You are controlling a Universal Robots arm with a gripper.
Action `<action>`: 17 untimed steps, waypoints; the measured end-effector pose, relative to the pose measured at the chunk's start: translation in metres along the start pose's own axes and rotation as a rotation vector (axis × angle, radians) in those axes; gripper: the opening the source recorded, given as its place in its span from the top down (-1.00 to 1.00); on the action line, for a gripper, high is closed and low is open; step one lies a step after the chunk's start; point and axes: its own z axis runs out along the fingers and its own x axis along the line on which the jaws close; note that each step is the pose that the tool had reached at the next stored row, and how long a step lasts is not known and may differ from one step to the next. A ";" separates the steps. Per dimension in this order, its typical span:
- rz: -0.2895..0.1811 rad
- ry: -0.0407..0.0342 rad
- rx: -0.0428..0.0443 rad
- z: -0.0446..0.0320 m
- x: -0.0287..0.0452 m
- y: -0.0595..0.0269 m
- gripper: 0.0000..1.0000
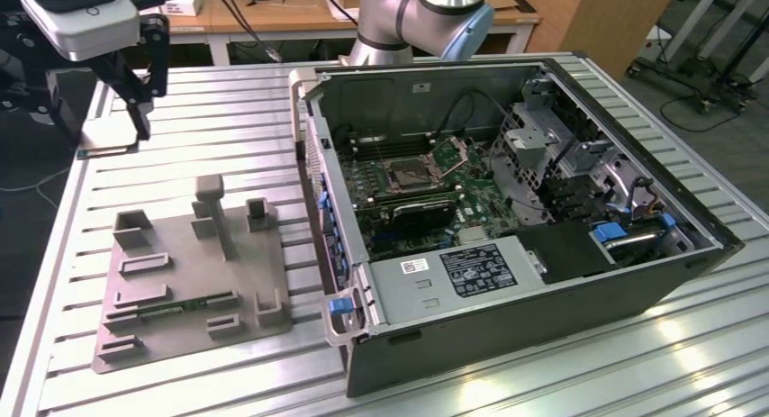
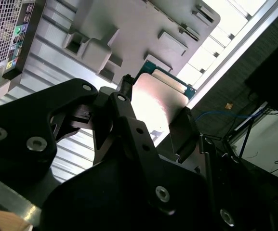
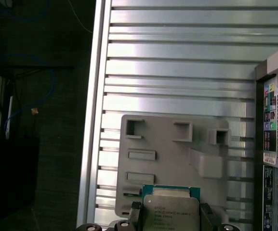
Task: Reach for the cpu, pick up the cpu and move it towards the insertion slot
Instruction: 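Pick up the cpu and move it towards the insertion slot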
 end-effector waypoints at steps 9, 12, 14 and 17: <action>0.000 -0.0001 0.0000 0.0000 -0.0043 -0.0002 -0.10; 0.000 0.0000 0.0000 0.0000 -0.0055 -0.0003 -0.10; 0.000 -0.0001 0.0003 0.0000 -0.0057 -0.0003 -0.10; 0.000 0.0001 0.0005 -0.0004 -0.0059 -0.0003 -0.10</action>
